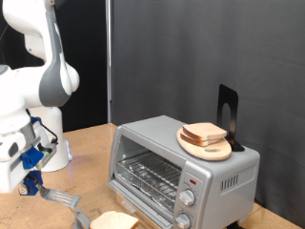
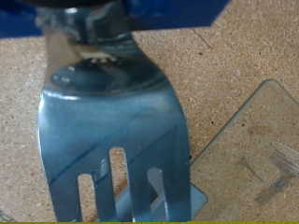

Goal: Make a piece of toast with the oven

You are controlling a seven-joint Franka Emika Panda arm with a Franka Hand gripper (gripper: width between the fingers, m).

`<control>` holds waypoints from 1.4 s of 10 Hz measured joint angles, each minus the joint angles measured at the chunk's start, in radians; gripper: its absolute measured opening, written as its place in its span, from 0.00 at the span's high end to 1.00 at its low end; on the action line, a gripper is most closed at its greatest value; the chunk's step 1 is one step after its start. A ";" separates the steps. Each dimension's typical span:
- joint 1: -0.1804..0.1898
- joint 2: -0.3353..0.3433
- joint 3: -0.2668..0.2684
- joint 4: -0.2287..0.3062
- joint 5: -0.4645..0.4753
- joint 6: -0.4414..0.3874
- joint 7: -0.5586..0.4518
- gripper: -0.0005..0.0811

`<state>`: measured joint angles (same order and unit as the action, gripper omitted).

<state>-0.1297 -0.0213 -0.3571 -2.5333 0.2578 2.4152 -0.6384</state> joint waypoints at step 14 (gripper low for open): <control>0.008 0.056 0.096 -0.030 -0.005 0.042 0.147 0.55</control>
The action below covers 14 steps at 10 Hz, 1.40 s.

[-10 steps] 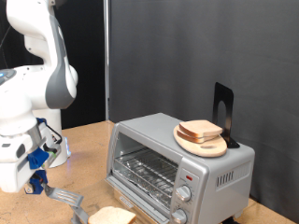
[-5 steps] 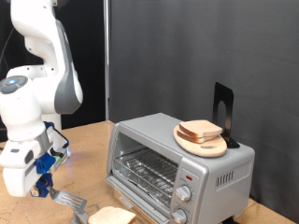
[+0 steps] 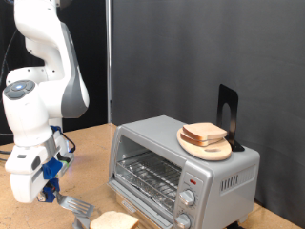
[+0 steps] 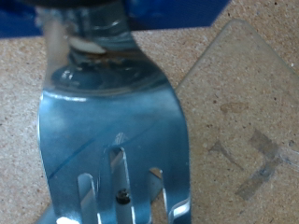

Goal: Make a piece of toast with the oven

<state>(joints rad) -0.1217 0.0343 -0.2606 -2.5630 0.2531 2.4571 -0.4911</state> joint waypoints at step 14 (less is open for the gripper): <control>-0.007 0.041 0.055 0.032 0.165 0.040 -0.138 0.55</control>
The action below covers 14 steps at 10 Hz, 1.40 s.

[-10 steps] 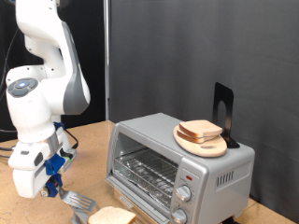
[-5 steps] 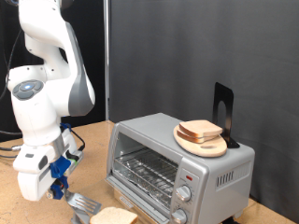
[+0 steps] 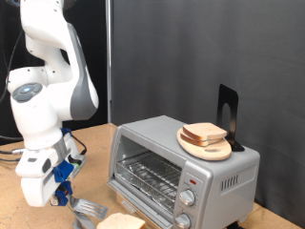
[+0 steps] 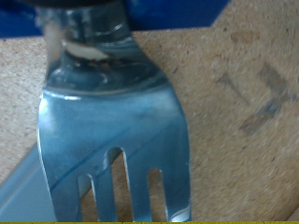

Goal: Make a piece of toast with the oven

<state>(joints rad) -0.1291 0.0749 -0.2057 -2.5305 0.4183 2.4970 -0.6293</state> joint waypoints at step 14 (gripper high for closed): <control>-0.036 0.107 0.023 0.090 0.349 0.271 -0.320 0.55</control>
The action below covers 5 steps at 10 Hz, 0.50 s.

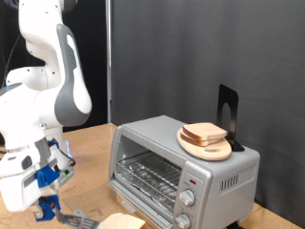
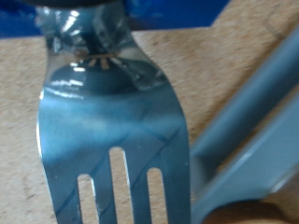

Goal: Make a piece of toast with the oven

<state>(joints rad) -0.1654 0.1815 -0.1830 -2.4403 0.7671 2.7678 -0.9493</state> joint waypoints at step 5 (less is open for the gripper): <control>-0.019 0.101 0.002 0.102 0.045 0.004 -0.055 0.55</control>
<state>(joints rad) -0.1841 0.2827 -0.1807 -2.3380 0.8119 2.7718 -1.0041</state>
